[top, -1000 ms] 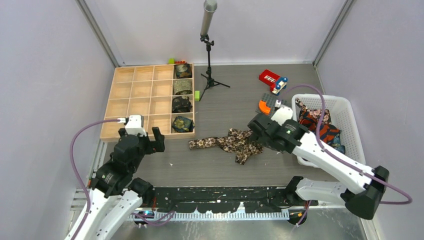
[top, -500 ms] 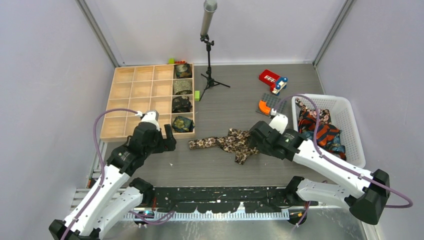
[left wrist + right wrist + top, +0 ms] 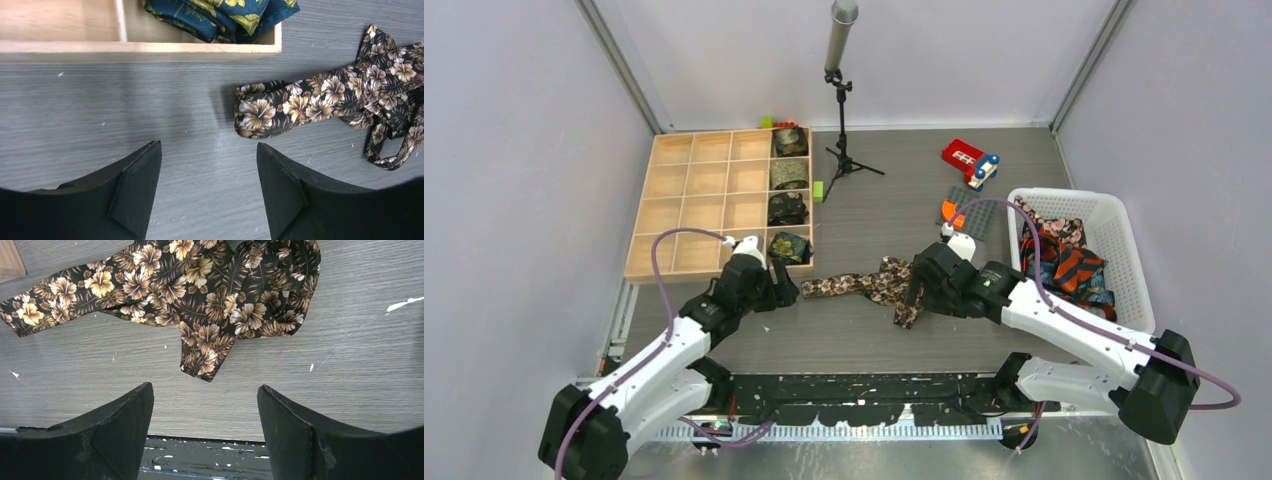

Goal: Roll the ties
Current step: Place the tie at the center of the board, then flatten out the tie at the center of the board.

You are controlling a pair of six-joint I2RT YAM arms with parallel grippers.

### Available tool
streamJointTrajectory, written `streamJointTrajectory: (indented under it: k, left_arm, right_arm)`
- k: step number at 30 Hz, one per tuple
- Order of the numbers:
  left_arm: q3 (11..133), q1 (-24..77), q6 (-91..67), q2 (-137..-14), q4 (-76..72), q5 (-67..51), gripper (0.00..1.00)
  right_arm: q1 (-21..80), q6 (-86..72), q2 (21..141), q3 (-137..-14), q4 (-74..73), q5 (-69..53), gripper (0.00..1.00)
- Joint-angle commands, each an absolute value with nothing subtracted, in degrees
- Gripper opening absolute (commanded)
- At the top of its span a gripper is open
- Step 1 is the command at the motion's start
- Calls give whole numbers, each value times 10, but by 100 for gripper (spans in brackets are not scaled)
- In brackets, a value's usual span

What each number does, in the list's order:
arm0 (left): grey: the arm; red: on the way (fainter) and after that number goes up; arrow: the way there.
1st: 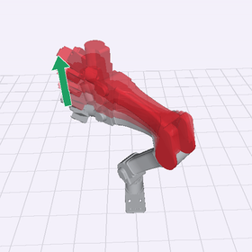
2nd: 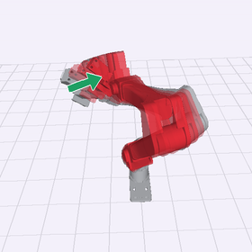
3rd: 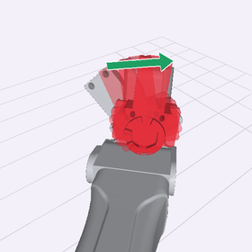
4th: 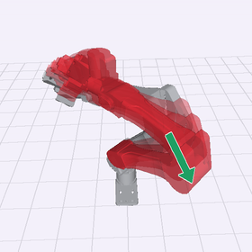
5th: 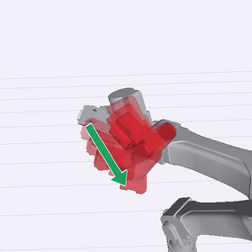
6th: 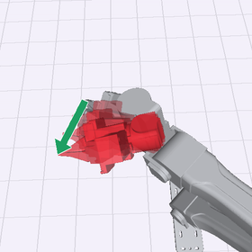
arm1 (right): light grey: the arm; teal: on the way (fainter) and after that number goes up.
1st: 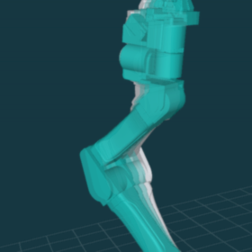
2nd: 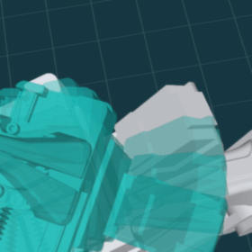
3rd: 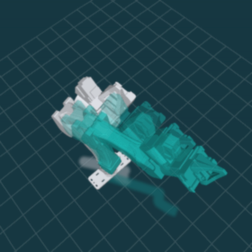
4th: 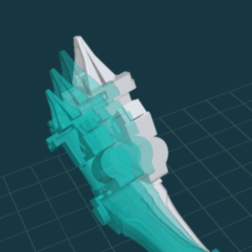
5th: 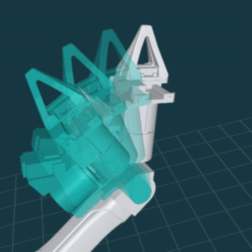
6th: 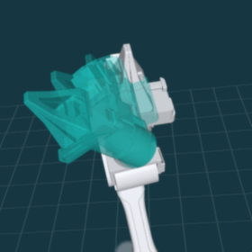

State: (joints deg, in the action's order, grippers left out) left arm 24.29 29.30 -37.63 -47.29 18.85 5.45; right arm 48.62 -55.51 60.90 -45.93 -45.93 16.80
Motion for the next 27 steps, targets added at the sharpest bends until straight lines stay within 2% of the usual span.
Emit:
streamJointTrajectory:
  k: [1,12,14,18,22,24,27]
  left_arm:
    - [217,297,-396,-517,17,24,70]
    - [184,303,-423,-629,-145,-13,58]
    - [183,304,-426,-641,-156,-14,50]
    - [183,306,-433,-660,-169,-15,23]
    - [194,307,-452,-644,-156,-28,5]
    - [215,308,-474,-611,-106,-28,0]
    - [258,309,-507,-544,-8,-13,0]
  right_arm:
    - [486,-532,598,-453,-446,157,80]
    - [486,-521,584,-433,-457,162,80]
    - [486,-520,583,-432,-458,163,80]
    - [486,-520,583,-426,-459,166,80]
    - [486,-521,584,-417,-452,162,80]
    - [486,-518,587,-413,-444,149,80]
    - [486,-517,595,-406,-427,127,80]
